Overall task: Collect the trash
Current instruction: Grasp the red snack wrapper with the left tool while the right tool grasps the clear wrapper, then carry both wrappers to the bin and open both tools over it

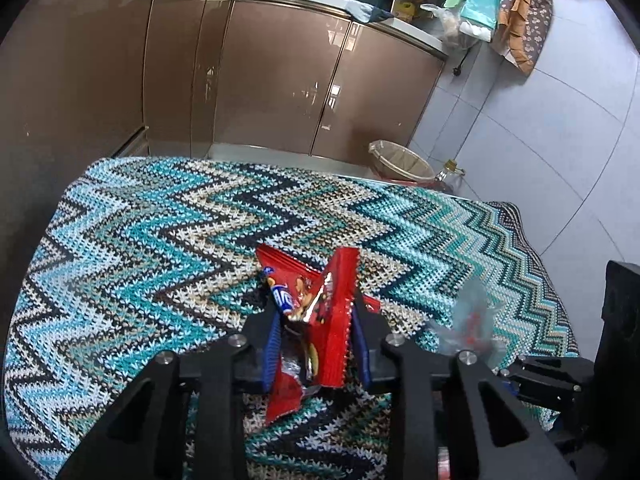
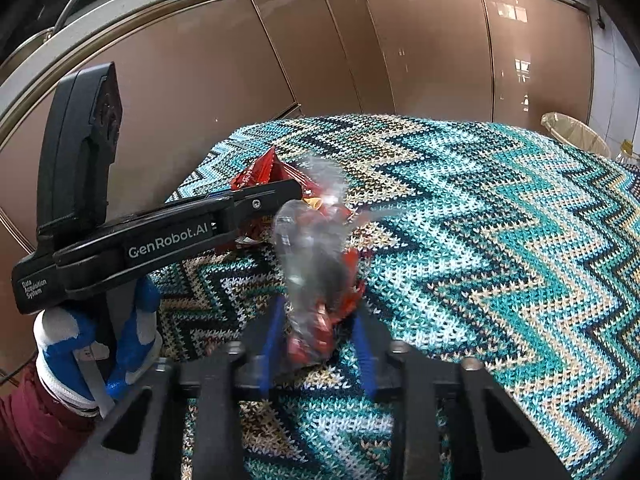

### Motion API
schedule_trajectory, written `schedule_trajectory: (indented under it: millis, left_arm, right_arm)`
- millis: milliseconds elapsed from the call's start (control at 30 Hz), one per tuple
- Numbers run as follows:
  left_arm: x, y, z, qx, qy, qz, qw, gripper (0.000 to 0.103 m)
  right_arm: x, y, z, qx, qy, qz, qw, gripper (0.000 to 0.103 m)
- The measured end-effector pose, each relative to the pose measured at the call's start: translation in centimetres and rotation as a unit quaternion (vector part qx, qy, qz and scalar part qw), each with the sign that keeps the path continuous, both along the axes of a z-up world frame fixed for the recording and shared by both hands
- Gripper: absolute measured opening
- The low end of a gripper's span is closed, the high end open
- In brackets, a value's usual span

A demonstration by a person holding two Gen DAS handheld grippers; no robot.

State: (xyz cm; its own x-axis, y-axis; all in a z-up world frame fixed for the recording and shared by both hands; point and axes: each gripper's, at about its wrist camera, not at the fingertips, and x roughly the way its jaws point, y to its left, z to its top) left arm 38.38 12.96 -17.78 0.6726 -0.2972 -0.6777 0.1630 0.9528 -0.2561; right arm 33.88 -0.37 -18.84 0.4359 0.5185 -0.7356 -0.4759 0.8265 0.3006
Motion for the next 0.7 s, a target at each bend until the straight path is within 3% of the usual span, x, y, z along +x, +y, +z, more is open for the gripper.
schedule_trajectory:
  millis: [33, 400, 700]
  left_arm:
    - [-0.1, -0.2, 0.1, 0.004, -0.003, 0.0, 1.0, 0.026]
    - [-1.2, -2.1, 1.5, 0.053, -0.035, -0.008, 0.998, 0.02]
    - [-4.4, -4.3, 4.9, 0.087, -0.077, -0.021, 0.9929, 0.02]
  right_arm:
    - [0.0, -0.1, 0.0, 0.001, 0.0, 0.0, 1.0, 0.019]
    - [-1.7, -2.0, 1.1, 0.009, -0.008, -0.011, 1.0, 0.016]
    - [-4.3, -5.9, 3.8, 0.012, -0.023, -0.055, 0.998, 0.016]
